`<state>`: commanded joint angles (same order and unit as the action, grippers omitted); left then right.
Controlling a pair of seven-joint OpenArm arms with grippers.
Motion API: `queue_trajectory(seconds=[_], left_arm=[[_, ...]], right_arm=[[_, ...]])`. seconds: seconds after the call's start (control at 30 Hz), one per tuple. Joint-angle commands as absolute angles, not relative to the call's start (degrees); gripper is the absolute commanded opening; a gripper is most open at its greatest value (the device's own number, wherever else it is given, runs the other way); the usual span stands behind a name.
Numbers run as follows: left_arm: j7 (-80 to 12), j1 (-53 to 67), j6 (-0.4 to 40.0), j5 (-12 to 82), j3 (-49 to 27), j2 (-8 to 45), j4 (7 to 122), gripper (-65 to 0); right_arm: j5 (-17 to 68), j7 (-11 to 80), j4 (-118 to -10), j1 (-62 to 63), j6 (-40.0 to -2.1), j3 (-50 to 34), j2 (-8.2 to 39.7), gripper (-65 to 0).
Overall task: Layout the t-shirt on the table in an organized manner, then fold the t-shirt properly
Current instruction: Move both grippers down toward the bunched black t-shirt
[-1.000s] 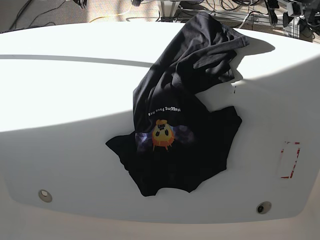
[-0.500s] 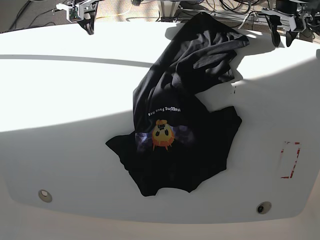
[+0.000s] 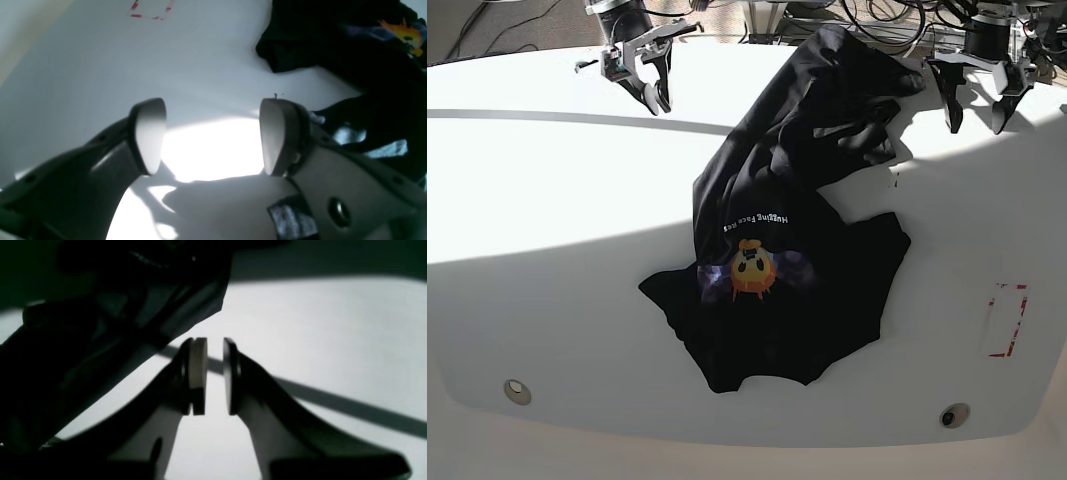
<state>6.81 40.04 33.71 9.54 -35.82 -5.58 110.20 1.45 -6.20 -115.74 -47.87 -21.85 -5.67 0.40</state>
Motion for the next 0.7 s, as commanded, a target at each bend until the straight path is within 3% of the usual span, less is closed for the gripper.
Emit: queue_trajectory(seconds=[0.13,0.23,0.7], left_arm=[[4.2,39.5,33.7,9.7,-33.6,-3.5,111.0,-26.0],[2.0,38.6,33.7,9.7,-32.3,-2.8,111.3,-26.0],[-5.1,37.0,33.7,9.9,-28.2,1.2,111.7,-25.8]], right_arm=[[1.4,-3.6,-115.7,-45.1,-21.7,-0.9,0.4,-27.3],[1.4,-1.2,-115.7,-42.9,-21.6,1.3,0.4,-22.8],[2.0,9.9,-115.6,-36.5,-21.5,6.9,0.2,-22.0]])
